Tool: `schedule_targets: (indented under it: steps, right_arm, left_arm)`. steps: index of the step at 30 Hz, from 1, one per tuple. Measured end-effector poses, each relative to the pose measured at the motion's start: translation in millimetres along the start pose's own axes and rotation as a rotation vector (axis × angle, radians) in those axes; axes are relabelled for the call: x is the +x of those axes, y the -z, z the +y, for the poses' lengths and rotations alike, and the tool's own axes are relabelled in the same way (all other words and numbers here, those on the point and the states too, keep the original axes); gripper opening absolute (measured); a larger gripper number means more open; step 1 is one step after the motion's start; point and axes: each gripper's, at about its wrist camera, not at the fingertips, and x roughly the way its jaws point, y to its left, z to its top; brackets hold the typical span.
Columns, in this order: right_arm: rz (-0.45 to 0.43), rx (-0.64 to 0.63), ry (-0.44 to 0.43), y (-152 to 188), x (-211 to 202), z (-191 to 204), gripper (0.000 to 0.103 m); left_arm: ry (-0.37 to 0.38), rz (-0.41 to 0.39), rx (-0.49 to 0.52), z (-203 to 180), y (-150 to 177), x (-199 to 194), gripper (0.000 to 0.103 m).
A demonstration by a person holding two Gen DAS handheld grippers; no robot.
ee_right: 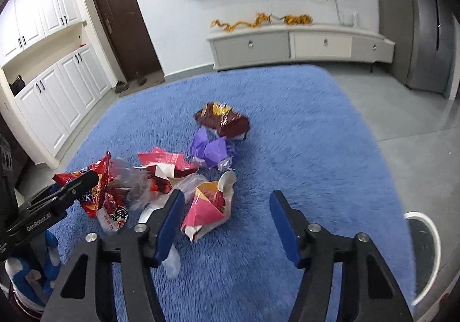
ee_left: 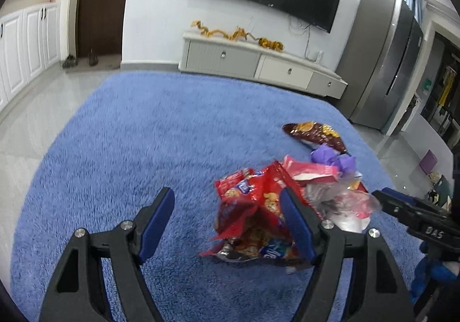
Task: Collect trash
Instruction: 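Grasp the red snack bag with the left tool while the right tool grasps the gold-red wrapper, then carry both items over the white bin and open both tools to drop them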
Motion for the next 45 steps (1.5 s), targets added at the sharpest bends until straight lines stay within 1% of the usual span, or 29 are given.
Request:
schedule_targets:
  steps: [1,3,4,5,6,7,12,14,18,21,27,32,35,38,45]
  right_arm:
    - [0.011,0.000,-0.008,-0.5,4.4,-0.3,0.054]
    - [0.028,0.004,-0.028,0.0,10.6,-1.8,0.050]
    - [0.034,0.005,-0.040,1.0,11.1,-4.3,0.048]
    - [0.038,0.010,-0.059,1.3,12.6,-5.4,0.046]
    - [0.041,0.014,-0.076,1.5,13.3,-5.9,0.041]
    - [0.040,0.016,-0.088,3.3,13.1,-5.7,0.035]
    - [0.029,0.015,-0.113,11.1,-0.3,-9.9,0.029]
    - [0.021,0.021,-0.116,14.8,-6.4,-11.8,0.028]
    - [0.002,0.023,-0.115,21.5,-22.9,-11.2,0.026]
    - [-0.020,0.007,-0.097,26.6,-41.3,-8.8,0.026]
    - [-0.078,-0.011,-0.055,37.5,-88.3,-11.0,0.025]
    - [-0.136,0.000,-0.027,45.1,-125.6,-19.1,0.025]
    - [-0.174,0.007,-0.022,46.6,-144.9,-24.4,0.025]
    - [-0.206,-0.002,-0.006,49.9,-160.8,-25.3,0.024]
    - [-0.265,0.013,0.037,61.4,-194.4,-44.1,0.024]
  left_arm:
    - [0.012,0.010,-0.024,3.4,-0.9,2.3,0.072]
    - [0.038,0.023,-0.066,10.6,-0.8,4.2,0.063]
    - [0.047,0.030,-0.078,12.5,-0.9,5.6,0.060]
    - [0.060,0.039,-0.087,14.1,0.0,6.6,0.050]
    - [0.072,0.045,-0.094,15.0,0.6,6.5,0.040]
    - [0.093,0.052,-0.104,15.7,1.4,6.4,0.036]
    - [0.123,0.026,-0.117,17.2,2.2,-8.8,0.026]
    - [0.132,0.005,-0.118,17.8,1.3,-20.1,0.024]
    - [0.113,-0.032,-0.100,16.2,-1.1,-42.4,0.020]
    - [0.099,-0.072,-0.075,11.4,-2.1,-63.8,0.018]
    - [0.141,-0.138,-0.049,-3.0,-5.5,-101.2,0.016]
    - [0.178,-0.174,-0.015,-21.2,-8.0,-124.1,0.014]
    - [0.190,-0.190,0.021,-39.3,-10.7,-135.3,0.014]
    - [0.196,-0.200,0.076,-65.7,-10.7,-142.8,0.014]
    - [0.229,-0.207,0.233,-143.6,0.2,-152.3,0.014]
